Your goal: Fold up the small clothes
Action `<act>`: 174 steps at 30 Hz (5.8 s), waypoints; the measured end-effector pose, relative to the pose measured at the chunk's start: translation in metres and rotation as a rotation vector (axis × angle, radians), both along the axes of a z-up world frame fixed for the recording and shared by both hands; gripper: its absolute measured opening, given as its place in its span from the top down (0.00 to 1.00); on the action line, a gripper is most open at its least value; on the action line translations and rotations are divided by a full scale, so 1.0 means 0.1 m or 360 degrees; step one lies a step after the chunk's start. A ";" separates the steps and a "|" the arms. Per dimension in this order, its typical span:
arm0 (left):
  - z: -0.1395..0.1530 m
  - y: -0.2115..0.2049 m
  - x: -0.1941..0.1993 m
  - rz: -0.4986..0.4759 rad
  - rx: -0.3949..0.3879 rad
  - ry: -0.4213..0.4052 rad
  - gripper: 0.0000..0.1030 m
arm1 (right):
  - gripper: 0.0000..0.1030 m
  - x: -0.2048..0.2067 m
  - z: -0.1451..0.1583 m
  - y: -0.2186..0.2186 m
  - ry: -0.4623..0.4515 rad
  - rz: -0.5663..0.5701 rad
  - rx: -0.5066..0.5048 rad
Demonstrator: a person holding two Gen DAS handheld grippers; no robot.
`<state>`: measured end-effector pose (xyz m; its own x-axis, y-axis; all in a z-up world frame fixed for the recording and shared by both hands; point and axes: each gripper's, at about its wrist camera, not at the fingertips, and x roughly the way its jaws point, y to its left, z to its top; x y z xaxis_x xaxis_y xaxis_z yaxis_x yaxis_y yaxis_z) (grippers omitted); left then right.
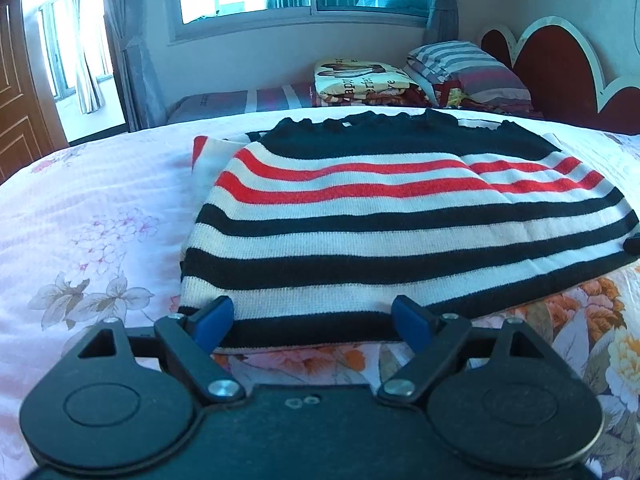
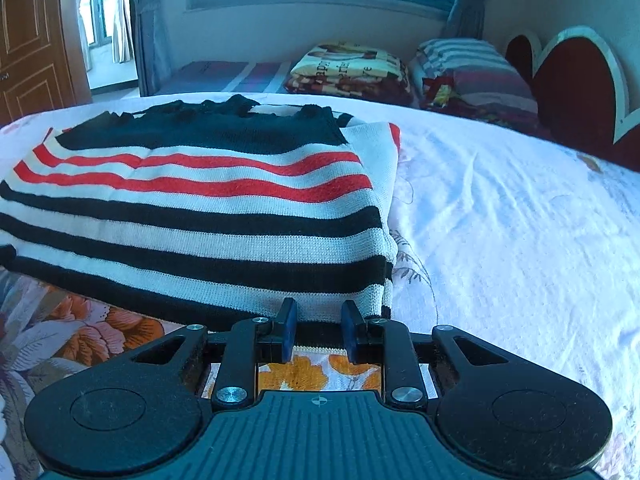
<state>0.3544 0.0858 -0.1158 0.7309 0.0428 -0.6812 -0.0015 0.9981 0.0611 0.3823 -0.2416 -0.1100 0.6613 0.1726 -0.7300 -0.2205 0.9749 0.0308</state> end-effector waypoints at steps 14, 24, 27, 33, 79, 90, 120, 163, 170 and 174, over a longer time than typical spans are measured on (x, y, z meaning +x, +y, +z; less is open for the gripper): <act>0.16 0.56 -0.64 0.0288 -0.0697 -0.0080 0.49 | 1.00 -0.32 0.48 -0.18 -0.0152 0.0068 0.0318; -0.33 0.91 -0.18 0.0670 -0.1491 -0.0168 0.64 | 1.00 0.07 0.50 0.22 -0.0108 0.0119 0.0543; -0.39 0.98 -0.01 0.0727 -0.1544 -0.0221 0.67 | 1.00 0.31 0.46 0.38 -0.0112 0.0146 0.0582; -0.40 1.00 0.25 0.0760 -0.1526 -0.0255 0.70 | 1.00 0.72 0.24 0.79 -0.0065 0.0260 0.0589; 0.51 -0.54 0.87 0.0014 -0.0735 -0.0111 0.28 | 0.34 0.61 0.25 -1.11 0.0170 -0.0184 0.1486; 0.05 -0.44 1.02 0.0026 -0.0690 0.0071 0.26 | 0.41 0.98 -0.02 -0.59 0.0364 -0.0103 0.1375; 0.33 -0.89 1.41 -0.0275 -0.0618 0.0003 0.39 | 0.44 0.53 0.19 -1.06 -0.0205 -0.0139 0.0813; 0.21 -0.98 1.19 -0.0434 -0.0290 0.0000 0.43 | 0.96 0.52 0.17 -0.67 -0.0111 0.0189 0.0282; 0.20 -0.93 0.89 -0.0448 -0.0220 0.0031 0.43 | 0.96 0.20 0.23 -0.64 -0.0125 0.0259 0.0253; 0.06 -0.89 0.82 -0.0375 -0.0235 0.0053 0.36 | 0.96 0.23 -0.02 -0.67 -0.0034 0.0187 0.0274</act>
<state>0.4364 -0.0033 -0.1100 0.6858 -0.2272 -0.6914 0.2316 0.9688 -0.0886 0.4052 -0.3081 -0.1121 0.6443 0.3705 -0.6690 -0.3346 0.9232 0.1891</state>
